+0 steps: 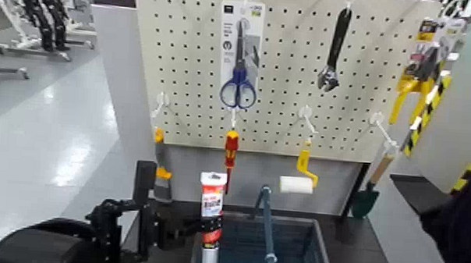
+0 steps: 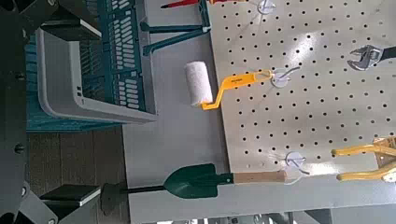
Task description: Put the red glue tube into the crate.
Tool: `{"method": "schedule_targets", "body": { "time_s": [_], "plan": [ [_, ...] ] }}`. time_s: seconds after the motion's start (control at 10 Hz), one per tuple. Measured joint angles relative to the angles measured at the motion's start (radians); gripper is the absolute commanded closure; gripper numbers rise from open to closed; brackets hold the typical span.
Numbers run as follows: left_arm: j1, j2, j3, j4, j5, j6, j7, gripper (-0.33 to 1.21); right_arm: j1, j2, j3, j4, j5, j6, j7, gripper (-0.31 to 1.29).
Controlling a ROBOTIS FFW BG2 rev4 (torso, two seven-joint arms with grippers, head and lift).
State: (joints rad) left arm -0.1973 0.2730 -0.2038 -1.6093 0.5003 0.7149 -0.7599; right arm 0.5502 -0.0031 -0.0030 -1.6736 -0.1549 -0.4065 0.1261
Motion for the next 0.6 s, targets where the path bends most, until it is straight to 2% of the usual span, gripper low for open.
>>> {"method": "schedule_targets", "body": {
  "time_s": [0.1, 0.2, 0.3, 0.6],
  "plan": [
    [0.0, -0.001, 0.003, 0.0, -0.004, 0.005, 0.0, -0.1, 0.0, 0.0, 0.0, 0.0, 0.0, 0.0, 0.001, 0.14],
    [-0.001, -0.002, 0.005, -0.001, -0.005, 0.009, -0.002, -0.04, 0.0, 0.0, 0.0, -0.001, 0.0, 0.0, 0.001, 0.14],
    [-0.003, -0.002, 0.006, -0.002, -0.005, 0.01, -0.002, -0.11, 0.0, 0.0, 0.001, -0.001, 0.0, 0.0, 0.001, 0.14],
    [-0.006, -0.002, 0.006, -0.008, -0.005, 0.011, -0.002, -0.1, 0.0, 0.0, 0.002, -0.003, 0.0, 0.0, 0.001, 0.14]
  ]
}}
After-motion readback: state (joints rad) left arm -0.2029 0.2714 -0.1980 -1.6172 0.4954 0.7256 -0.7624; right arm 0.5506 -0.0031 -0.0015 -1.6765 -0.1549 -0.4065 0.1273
